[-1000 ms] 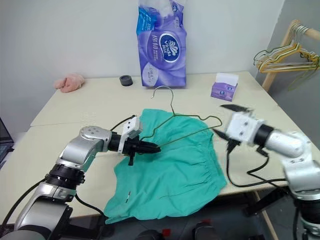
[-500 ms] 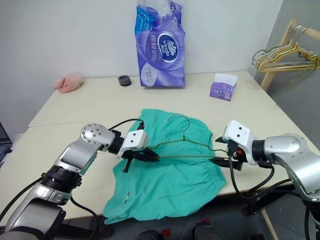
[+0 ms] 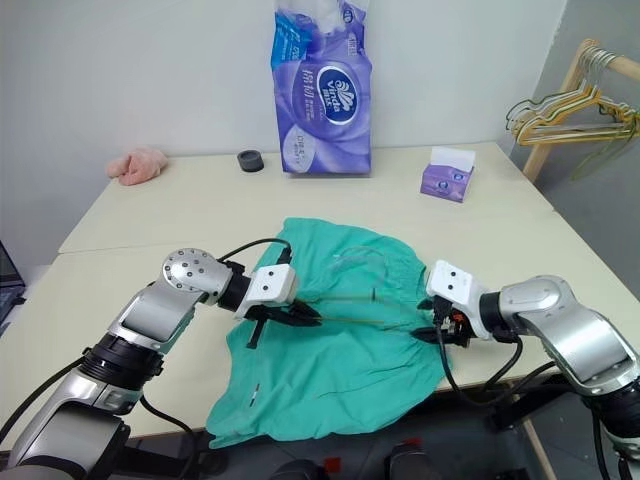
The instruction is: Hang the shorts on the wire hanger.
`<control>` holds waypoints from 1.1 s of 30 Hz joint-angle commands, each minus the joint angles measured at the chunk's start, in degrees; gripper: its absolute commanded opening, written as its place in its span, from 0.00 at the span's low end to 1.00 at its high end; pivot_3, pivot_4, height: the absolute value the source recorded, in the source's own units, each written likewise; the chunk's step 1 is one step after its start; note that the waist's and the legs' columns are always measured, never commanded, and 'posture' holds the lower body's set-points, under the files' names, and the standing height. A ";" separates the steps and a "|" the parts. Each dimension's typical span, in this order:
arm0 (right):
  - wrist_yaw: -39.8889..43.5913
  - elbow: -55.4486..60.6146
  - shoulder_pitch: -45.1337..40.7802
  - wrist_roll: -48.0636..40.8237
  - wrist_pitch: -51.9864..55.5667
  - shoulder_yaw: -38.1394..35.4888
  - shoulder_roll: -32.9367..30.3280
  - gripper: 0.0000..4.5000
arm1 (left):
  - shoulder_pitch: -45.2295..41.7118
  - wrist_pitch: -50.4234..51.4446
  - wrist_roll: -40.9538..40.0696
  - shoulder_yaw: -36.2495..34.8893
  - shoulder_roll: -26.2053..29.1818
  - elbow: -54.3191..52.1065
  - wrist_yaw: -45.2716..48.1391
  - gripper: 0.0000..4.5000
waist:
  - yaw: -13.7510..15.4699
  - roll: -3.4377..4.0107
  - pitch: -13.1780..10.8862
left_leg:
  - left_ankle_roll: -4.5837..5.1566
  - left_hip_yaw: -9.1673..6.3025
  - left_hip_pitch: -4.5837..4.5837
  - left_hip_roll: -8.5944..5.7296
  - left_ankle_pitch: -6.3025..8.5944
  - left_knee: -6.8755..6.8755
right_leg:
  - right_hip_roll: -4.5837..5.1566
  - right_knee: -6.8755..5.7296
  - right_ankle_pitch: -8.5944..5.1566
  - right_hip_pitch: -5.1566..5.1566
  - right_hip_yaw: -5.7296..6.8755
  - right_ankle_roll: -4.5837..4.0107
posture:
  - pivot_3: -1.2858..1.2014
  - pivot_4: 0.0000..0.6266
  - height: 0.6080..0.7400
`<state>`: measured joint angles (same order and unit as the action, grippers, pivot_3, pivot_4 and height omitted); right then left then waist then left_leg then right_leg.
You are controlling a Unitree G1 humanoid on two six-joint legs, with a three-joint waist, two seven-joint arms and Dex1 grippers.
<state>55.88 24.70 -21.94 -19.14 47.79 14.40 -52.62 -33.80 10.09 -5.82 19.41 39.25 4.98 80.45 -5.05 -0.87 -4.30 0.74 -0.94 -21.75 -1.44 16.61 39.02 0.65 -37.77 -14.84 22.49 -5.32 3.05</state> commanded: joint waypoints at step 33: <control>-1.59 1.65 15.70 -4.84 7.10 -23.27 -6.29 0.00 | -9.44 2.89 -6.33 -17.42 -0.36 21.17 -12.53 0.70 | 0.25 -0.04 0.03 | 0.00 -0.08 -0.11 -0.02 0.01 -0.01 | 0.05 0.00 0.00 0.06 0.20 0.01 | 0.46 0.07 1.00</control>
<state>54.74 25.35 -6.50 -22.45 54.12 -4.88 -58.43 -42.44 13.90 -11.40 2.78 39.06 25.85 68.01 -4.81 -0.91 -4.27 0.73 -1.02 -21.85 -1.46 16.63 39.00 0.72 -37.76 -14.84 22.56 -5.12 3.07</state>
